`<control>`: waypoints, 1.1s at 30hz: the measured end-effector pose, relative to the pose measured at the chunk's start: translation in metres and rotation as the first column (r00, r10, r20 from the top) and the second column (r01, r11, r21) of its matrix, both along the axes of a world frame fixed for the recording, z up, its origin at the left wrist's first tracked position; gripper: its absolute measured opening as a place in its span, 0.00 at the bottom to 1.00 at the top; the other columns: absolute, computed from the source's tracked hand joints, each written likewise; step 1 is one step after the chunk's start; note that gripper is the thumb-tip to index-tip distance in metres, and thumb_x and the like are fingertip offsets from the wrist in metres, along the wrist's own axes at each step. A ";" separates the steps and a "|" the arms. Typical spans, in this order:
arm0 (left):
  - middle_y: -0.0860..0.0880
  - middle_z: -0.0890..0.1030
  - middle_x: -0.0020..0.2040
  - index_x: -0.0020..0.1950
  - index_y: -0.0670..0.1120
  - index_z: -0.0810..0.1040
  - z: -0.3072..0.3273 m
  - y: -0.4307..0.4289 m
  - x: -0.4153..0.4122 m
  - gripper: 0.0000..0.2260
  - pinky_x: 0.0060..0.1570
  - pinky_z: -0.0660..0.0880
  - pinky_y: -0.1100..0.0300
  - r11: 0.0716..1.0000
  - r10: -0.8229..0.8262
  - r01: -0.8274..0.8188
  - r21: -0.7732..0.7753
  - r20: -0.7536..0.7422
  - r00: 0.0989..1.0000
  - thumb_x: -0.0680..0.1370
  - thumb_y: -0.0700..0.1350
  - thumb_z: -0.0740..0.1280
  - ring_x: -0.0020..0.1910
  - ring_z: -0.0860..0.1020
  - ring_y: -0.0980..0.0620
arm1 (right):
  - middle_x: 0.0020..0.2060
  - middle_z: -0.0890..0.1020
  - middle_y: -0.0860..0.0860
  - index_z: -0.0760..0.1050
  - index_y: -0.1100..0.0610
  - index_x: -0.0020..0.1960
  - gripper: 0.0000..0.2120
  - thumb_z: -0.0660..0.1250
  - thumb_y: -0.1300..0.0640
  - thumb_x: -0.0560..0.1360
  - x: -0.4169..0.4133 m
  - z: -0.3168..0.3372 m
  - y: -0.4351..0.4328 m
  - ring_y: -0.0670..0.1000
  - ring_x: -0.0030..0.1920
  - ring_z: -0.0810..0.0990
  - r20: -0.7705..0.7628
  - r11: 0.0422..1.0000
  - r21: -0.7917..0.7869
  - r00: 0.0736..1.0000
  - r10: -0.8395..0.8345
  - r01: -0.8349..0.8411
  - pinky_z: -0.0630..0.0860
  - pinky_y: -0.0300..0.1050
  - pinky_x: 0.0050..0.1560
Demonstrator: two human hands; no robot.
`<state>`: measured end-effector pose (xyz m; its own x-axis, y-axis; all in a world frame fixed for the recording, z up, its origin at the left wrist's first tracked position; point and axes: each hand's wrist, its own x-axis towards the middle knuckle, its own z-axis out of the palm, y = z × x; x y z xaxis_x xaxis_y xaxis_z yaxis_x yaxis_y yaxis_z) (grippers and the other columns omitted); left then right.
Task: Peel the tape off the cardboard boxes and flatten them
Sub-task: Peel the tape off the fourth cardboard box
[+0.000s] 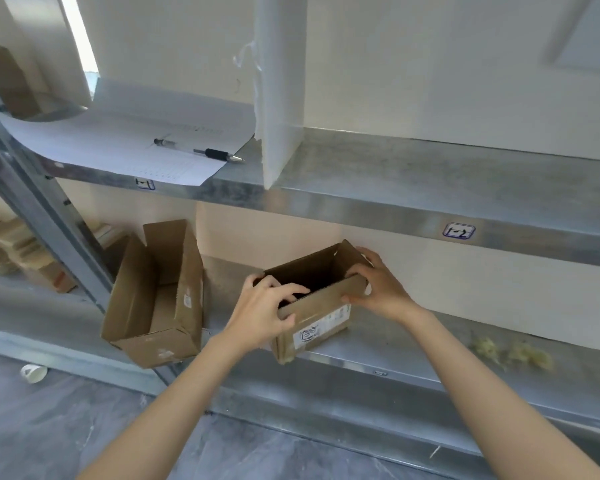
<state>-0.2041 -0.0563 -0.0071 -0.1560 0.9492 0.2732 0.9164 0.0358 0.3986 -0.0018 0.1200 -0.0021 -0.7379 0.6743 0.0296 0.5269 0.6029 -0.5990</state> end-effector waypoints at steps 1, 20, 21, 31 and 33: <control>0.61 0.82 0.44 0.62 0.58 0.79 0.000 0.003 0.000 0.17 0.65 0.55 0.57 1.000 0.001 -0.001 0.004 -0.003 1.000 0.73 0.50 0.68 0.51 0.72 0.56 | 0.76 0.55 0.45 0.76 0.51 0.56 0.15 0.75 0.50 0.72 0.005 -0.001 0.000 0.49 0.75 0.58 0.002 1.000 -0.004 1.000 0.002 -0.002 0.66 0.48 0.68; 0.49 0.71 0.67 0.70 0.49 0.69 -0.024 0.003 0.003 0.33 0.63 0.71 0.50 0.933 0.241 -0.285 0.220 0.204 0.949 0.68 0.45 0.78 0.65 0.71 0.47 | 0.70 0.63 0.47 0.71 0.51 0.62 0.19 0.72 0.55 0.74 0.063 -0.021 -0.019 0.43 0.59 0.71 -0.251 0.960 0.101 0.940 -0.230 0.262 0.72 0.42 0.56; 0.49 0.71 0.67 0.71 0.49 0.68 -0.027 0.000 0.003 0.33 0.64 0.71 0.50 0.931 0.254 -0.305 0.202 0.243 0.936 0.69 0.45 0.78 0.66 0.70 0.47 | 0.68 0.65 0.48 0.70 0.52 0.63 0.20 0.72 0.56 0.74 0.065 -0.022 -0.018 0.45 0.59 0.73 -0.265 0.959 0.083 0.933 -0.242 0.272 0.72 0.41 0.56; 0.49 0.72 0.67 0.73 0.46 0.66 -0.076 -0.021 0.015 0.34 0.64 0.71 0.53 0.961 0.269 -0.277 -0.019 0.317 0.910 0.70 0.44 0.77 0.66 0.71 0.50 | 0.65 0.68 0.52 0.68 0.54 0.66 0.24 0.72 0.54 0.74 0.078 -0.056 -0.028 0.53 0.57 0.77 -0.116 0.941 0.005 0.935 -0.336 0.339 0.74 0.46 0.49; 0.50 0.72 0.68 0.73 0.47 0.64 -0.082 -0.022 0.021 0.35 0.64 0.71 0.54 0.967 0.253 -0.239 -0.082 0.340 0.906 0.71 0.46 0.77 0.67 0.71 0.51 | 0.65 0.70 0.52 0.67 0.54 0.67 0.24 0.71 0.51 0.75 0.075 -0.065 -0.032 0.55 0.61 0.76 -0.010 0.956 -0.018 0.956 -0.295 0.294 0.75 0.48 0.53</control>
